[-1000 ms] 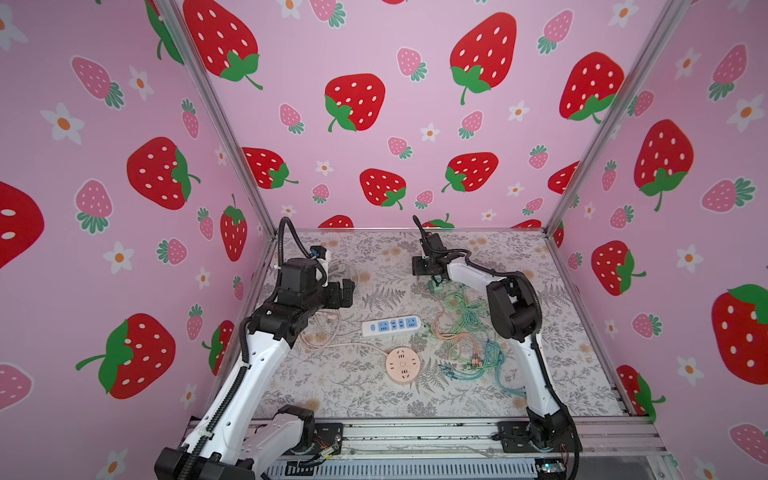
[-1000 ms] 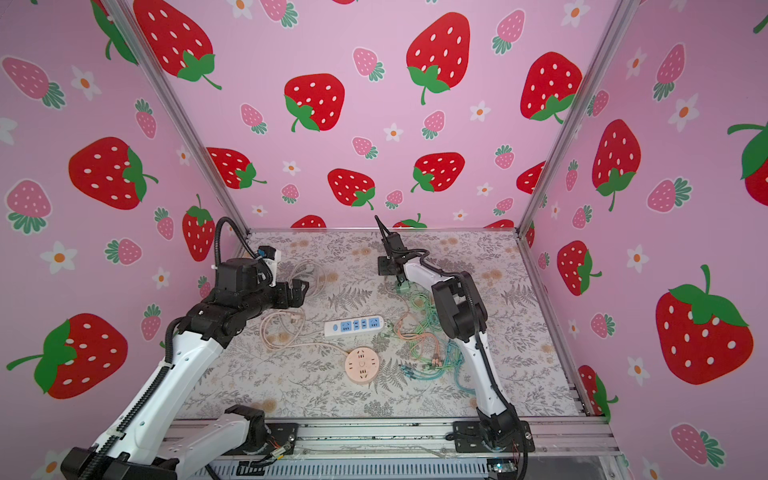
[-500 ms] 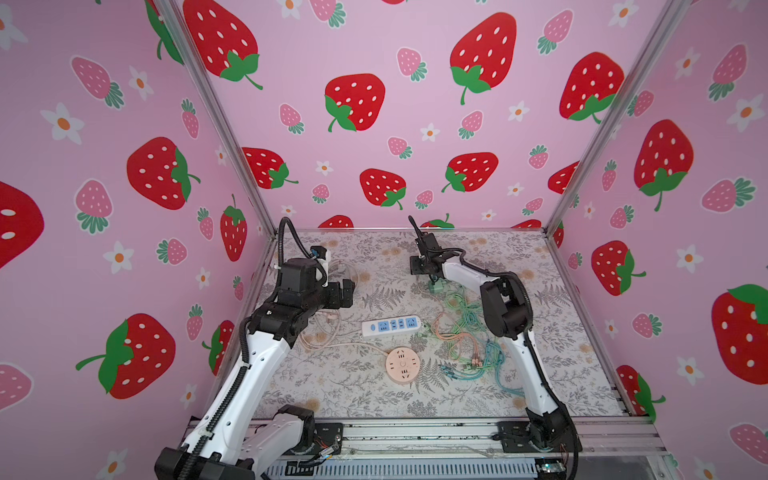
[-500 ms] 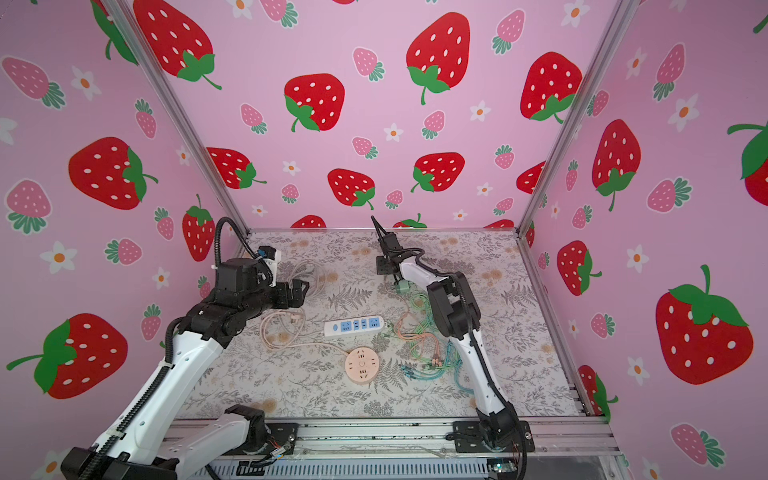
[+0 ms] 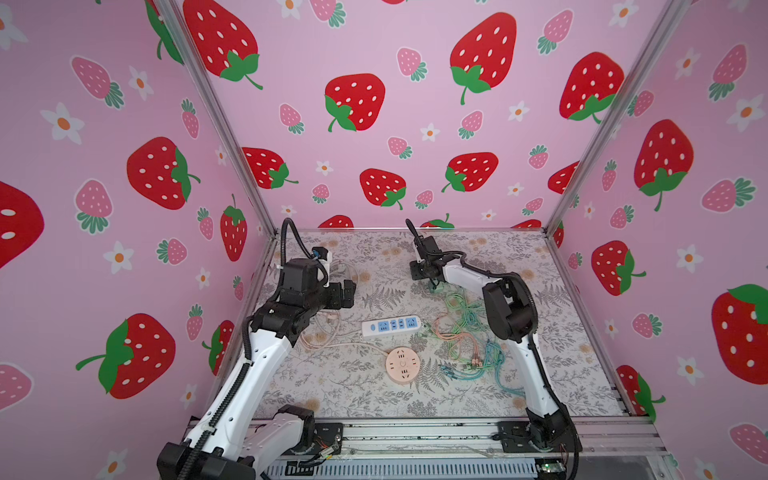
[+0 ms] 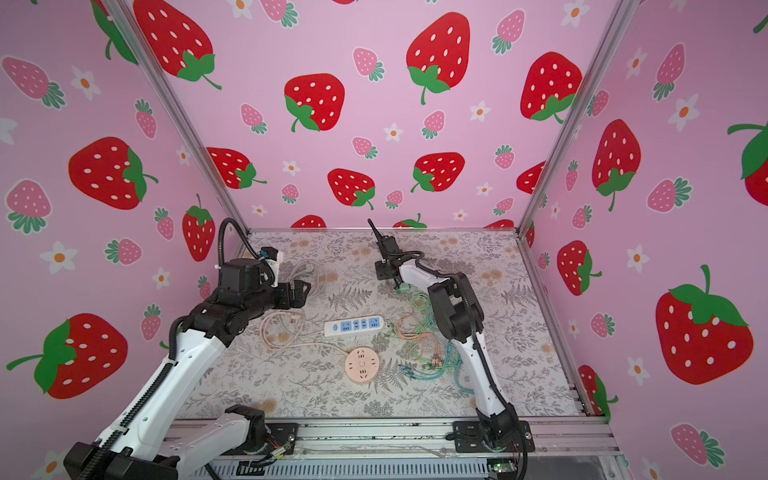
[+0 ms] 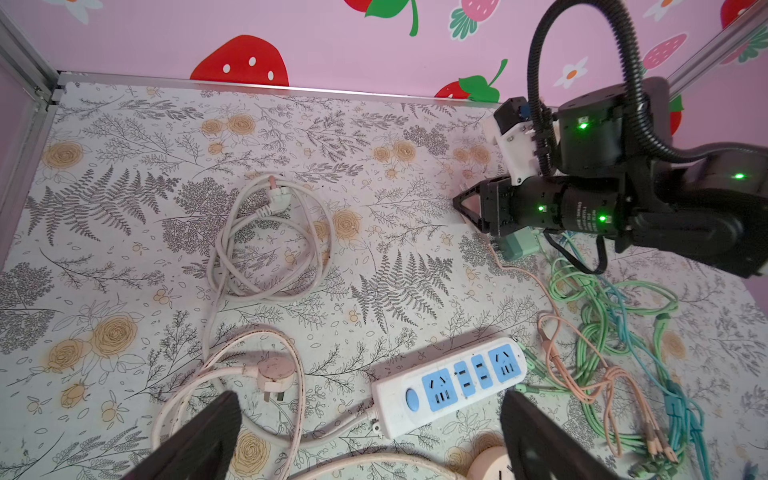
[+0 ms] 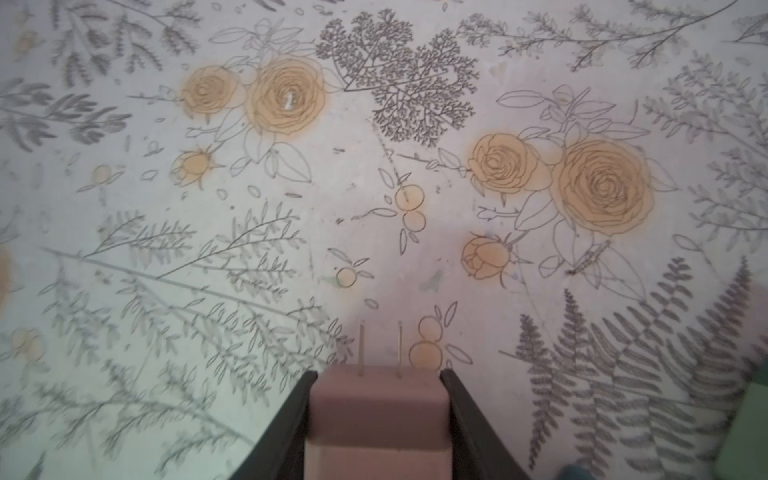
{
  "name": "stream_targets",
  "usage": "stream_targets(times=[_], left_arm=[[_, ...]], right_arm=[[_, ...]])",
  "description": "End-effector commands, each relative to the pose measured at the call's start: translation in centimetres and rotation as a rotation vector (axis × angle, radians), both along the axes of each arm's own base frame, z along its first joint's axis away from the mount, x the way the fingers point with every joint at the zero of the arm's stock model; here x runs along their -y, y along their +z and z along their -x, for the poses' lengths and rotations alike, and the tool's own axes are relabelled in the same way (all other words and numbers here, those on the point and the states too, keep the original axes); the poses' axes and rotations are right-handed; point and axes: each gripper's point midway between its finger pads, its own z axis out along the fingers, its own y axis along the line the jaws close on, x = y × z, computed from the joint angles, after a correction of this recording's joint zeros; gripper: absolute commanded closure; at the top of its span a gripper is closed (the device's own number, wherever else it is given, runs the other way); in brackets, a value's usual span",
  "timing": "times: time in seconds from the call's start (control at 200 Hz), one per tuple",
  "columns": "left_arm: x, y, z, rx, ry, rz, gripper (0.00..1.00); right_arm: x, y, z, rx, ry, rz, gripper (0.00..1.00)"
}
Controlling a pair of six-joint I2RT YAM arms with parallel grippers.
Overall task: Insert the plug
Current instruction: 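Lower the right gripper and close it on the pink charger plug, then lift the pink plug and bring it toward the left gripper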
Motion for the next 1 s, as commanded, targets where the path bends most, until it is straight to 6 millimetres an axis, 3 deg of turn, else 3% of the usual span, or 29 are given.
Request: stream_targets(times=[0.0, 0.275, 0.45, 0.69, 0.995], left_arm=[[0.6, 0.3, -0.2, 0.005, -0.015, 0.031, 0.00], [2.4, 1.2, -0.6, 0.009, -0.076, 0.113, 0.00], [4.8, 3.0, -0.8, 0.020, -0.177, 0.221, 0.00], [10.1, 7.0, 1.0, 0.038, -0.485, 0.476, 0.00], [12.3, 8.2, 1.3, -0.048, -0.596, 0.637, 0.05]], right_arm=[[-2.2, 8.0, 0.6, 0.148, 0.148, -0.103, 0.64], [-2.9, 16.1, 5.0, 0.300, 0.385, -0.205, 0.65], [-3.1, 20.2, 10.6, 0.399, 0.614, -0.316, 0.65], [-1.8, 22.3, 16.0, 0.504, 0.778, -0.357, 0.68], [-1.7, 24.2, 22.0, 0.668, 0.947, -0.376, 0.67]])
